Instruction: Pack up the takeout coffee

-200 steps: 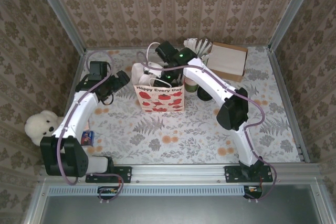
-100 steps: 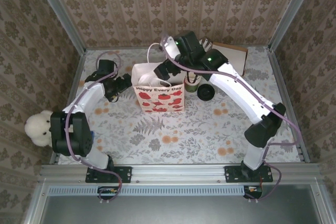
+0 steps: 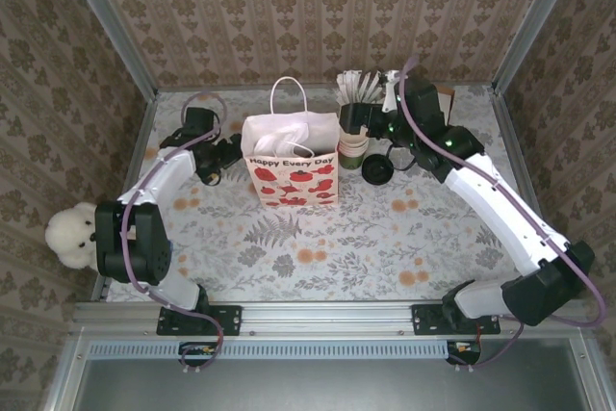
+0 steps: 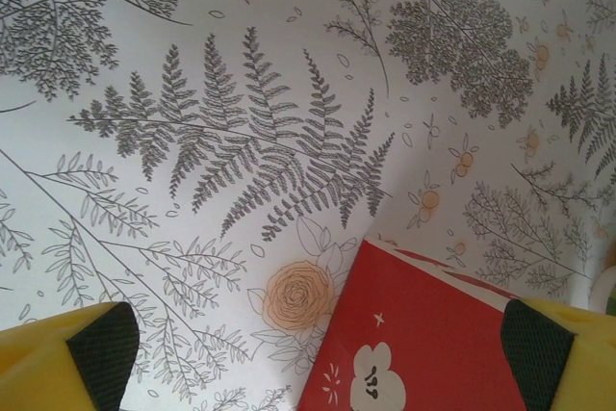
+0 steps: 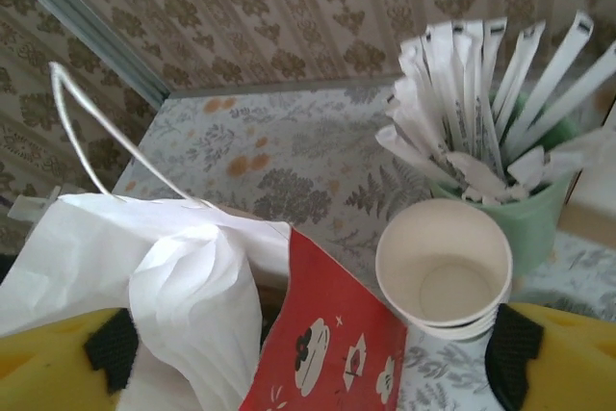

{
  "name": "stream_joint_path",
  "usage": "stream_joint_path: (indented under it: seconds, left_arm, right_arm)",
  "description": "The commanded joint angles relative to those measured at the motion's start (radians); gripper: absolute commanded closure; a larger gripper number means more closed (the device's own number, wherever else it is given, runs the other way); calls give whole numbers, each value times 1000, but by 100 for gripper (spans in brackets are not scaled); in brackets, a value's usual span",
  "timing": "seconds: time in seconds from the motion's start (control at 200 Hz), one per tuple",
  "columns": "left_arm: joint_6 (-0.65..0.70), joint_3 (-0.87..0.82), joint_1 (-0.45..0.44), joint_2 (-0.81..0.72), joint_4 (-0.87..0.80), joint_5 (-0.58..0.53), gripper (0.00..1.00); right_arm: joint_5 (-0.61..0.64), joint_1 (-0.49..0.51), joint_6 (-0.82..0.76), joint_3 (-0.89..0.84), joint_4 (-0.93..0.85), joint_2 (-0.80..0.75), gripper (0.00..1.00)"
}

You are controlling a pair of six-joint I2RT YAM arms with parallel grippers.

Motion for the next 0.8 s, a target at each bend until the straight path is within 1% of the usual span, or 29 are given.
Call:
stream_joint_path:
  seconds: [0.0,0.095,0.23,0.31,0.395,0.41,0.505,0.575,0.645,0.725,0.795]
  left_arm:
    - [2,21,-25,8,-17,-1,0]
    - [-9,20,-54,8,-20,0,0]
    - [-11,28,-83,2,-16,7,0]
    - [-6,46,-95,12,-23,6,0]
    - [-10,70,-108,31,-38,7,0]
    - [-11,74,-110,32,-40,7,0]
    - [-24,80,-114,13,-69,-30,0]
    - [-35,51,-102,-34,-66,-62,0]
    - [-44,11,-77,-99,-47,-64,0]
    - [-57,-41,-42,-187,-27,-74,0]
    - [-57,-90,-12,-269,-11,-122,0]
  right_arm:
    - [-138,12,110,34,-47,76,10]
    - [-126,24,150,44,-32,98,9]
    - [-140,35,189,-3,21,86,7]
    - [-135,37,191,-39,37,54,5]
    - [-99,34,175,-67,30,22,1]
    - [-90,31,172,-71,25,-9,1]
    - [-43,3,140,-99,7,-77,0]
    - [20,-23,111,-134,-2,-134,0]
    - [105,-54,87,-183,0,-190,0]
    - [255,-96,75,-250,6,-247,0]
    - [423,-138,71,-323,21,-292,0]
